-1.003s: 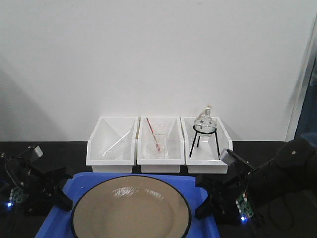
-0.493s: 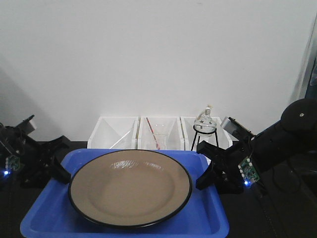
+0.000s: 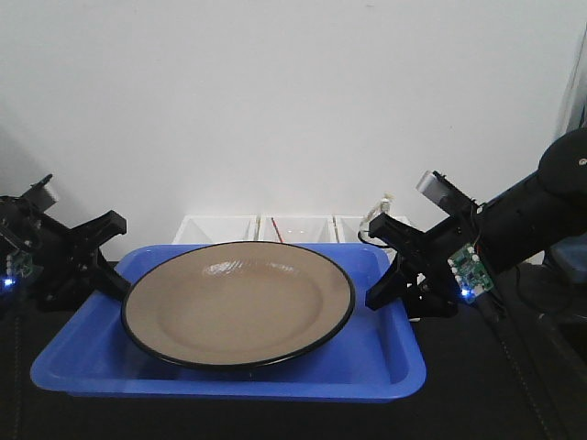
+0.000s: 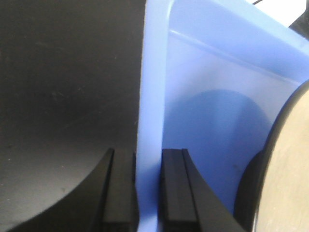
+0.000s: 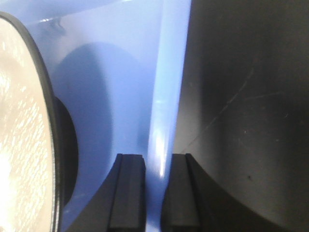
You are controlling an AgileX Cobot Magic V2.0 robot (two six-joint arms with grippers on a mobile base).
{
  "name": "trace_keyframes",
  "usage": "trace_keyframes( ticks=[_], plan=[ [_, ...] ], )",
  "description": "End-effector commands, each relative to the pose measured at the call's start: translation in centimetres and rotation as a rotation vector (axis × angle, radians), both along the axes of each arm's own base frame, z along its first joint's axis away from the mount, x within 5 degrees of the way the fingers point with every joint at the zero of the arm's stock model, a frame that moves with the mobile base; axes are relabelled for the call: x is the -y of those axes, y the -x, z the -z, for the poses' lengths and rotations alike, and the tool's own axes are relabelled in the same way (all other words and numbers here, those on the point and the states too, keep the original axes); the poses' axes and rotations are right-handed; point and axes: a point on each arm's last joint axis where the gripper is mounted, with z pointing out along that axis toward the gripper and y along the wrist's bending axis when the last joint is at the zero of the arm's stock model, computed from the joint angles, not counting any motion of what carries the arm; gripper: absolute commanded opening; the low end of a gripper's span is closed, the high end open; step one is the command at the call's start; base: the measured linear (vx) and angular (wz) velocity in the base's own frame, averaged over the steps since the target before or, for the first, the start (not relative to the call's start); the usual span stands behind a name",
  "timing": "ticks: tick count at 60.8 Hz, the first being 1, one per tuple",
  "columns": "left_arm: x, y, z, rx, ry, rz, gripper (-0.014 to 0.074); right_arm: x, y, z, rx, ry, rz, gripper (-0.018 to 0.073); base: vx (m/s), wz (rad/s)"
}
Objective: Place disk in tray to left cabinet
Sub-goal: 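Grip both tray edges and lift the blue tray with both grippers, then hold the tray level with both grippers while the base turns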
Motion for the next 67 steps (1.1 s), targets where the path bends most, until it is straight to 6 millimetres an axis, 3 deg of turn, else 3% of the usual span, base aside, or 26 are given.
trace_keyframes(
  ticks=[1, 22, 31, 47, 67],
  plan=[
    [2.8, 2.1, -4.2, 0.021, 0.249, 0.063, -0.0001, -1.9, 1.5, -4.6, 0.079, -0.223, 0.01, -0.0003, 0.0, 0.0],
    [3.0, 3.1, -5.7, 0.065, 0.281, 0.082, -0.0001, -1.9, 1.0, -4.5, 0.1, -0.221, 0.04, -0.0003, 0.0, 0.0],
    [2.9, 3.1, -5.4, 0.065, 0.247, 0.081, -0.0001, -1.9, 1.0, -4.6, 0.103, -0.229, 0.044, -0.0003, 0.0, 0.0],
    [4.4, 3.6, -5.3, 0.055, 0.237, 0.124, -0.0001, -1.9, 1.0, -4.6, 0.103, -0.232, 0.045, -0.0003, 0.0, 0.0],
    [4.3, 3.5, -5.0, 0.058, 0.2, 0.123, 0.0, -1.9, 1.0, -4.6, 0.109, -0.228, 0.039, -0.0003, 0.0, 0.0]
  ],
)
